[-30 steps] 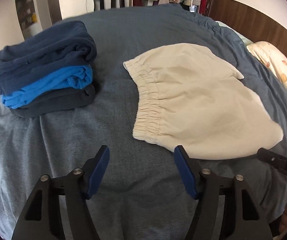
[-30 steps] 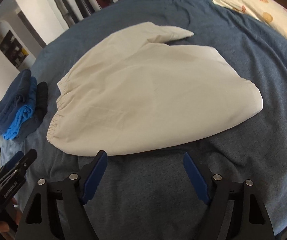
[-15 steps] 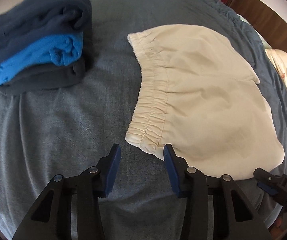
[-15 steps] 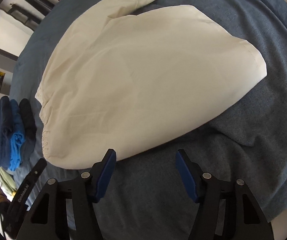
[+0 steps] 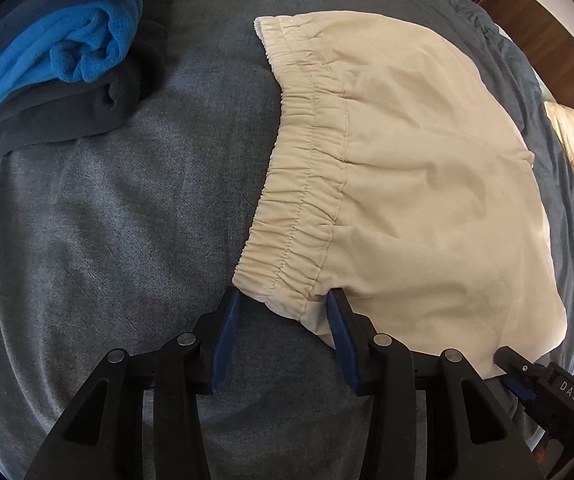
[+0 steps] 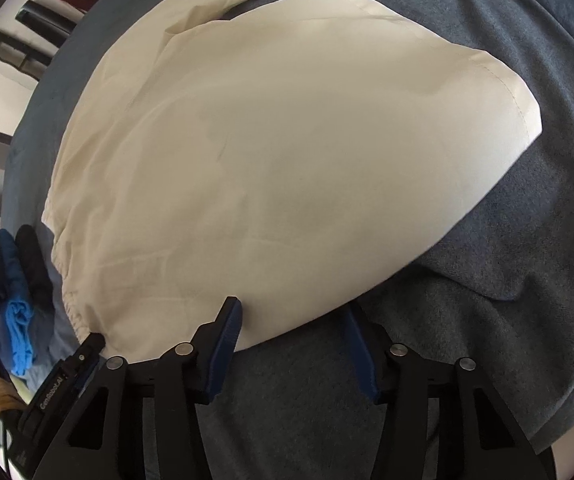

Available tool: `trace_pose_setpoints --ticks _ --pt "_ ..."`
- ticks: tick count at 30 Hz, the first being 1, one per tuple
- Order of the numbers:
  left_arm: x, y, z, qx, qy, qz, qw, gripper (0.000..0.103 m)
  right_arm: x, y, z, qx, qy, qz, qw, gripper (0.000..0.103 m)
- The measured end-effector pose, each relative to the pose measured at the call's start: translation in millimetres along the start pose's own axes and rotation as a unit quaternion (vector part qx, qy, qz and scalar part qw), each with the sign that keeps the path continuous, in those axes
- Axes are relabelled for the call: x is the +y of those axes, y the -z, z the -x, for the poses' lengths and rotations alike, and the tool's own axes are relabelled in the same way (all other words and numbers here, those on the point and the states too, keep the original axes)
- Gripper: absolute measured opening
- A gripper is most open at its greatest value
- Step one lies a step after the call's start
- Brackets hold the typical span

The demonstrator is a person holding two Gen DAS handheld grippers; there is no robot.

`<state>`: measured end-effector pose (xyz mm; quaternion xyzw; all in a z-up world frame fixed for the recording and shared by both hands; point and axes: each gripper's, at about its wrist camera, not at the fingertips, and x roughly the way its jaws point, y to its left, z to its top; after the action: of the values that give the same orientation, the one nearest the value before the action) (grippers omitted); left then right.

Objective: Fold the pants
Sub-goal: 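Move both tools toward the cream pants, left tool to the elastic waistband, then grasp the waistband with the left tool while the right tool grasps the pant legs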

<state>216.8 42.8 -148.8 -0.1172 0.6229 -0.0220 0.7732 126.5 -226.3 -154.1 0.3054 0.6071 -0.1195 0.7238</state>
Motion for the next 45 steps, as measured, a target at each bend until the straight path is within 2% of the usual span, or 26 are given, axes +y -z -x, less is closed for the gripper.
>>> trace_pose_setpoints --ticks 2,4,6,8,11,13,20,28,37,41,45 --pt "-2.5 -0.3 -1.0 -0.001 -0.004 0.001 1.0 0.04 2.0 -2.5 -1.5 0.002 0.0 0.005 1.0 0.043" --pt "-4.7 0.3 0.7 -0.001 -0.006 -0.003 1.0 0.032 5.0 -4.8 -2.2 0.005 0.001 0.012 1.0 0.034" --pt "-7.9 0.9 4.9 0.0 -0.01 -0.005 0.9999 0.027 5.2 -7.1 -0.7 0.007 0.0 0.015 1.0 0.02" --pt "-12.7 -0.6 10.4 -0.002 -0.016 -0.009 0.9998 0.024 5.2 -9.8 3.2 0.007 0.001 0.016 1.0 0.013" --pt "-14.7 -2.0 24.0 -0.002 -0.019 -0.007 0.9998 0.022 8.7 -12.8 12.8 0.004 0.0 0.026 1.0 0.008" --pt "-17.6 -3.3 35.5 -0.002 -0.017 -0.006 0.9998 0.016 15.4 -14.9 22.5 0.0 -0.001 0.036 0.999 0.007" --pt "-32.0 -15.4 78.7 -0.023 -0.015 -0.008 0.9996 0.016 34.1 -30.1 78.0 -0.042 -0.016 0.068 0.997 0.006" --pt "-49.1 -50.4 106.8 -0.041 0.002 0.009 0.9991 0.016 52.0 -60.8 125.9 -0.099 -0.034 0.082 0.991 0.006" --pt "-54.1 -81.0 110.7 -0.04 0.009 0.045 0.9981 0.016 84.8 -104.3 145.7 -0.148 -0.055 0.105 0.982 0.006" --pt "-55.2 -97.2 105.2 -0.039 0.004 0.066 0.9971 0.015 100.2 -130.6 137.3 -0.151 -0.069 0.112 0.98 0.004" --pt "-58.5 -114.2 97.4 -0.055 0.002 0.069 0.9961 0.015 111.5 -148.6 124.2 -0.152 -0.073 0.122 0.978 0.004"
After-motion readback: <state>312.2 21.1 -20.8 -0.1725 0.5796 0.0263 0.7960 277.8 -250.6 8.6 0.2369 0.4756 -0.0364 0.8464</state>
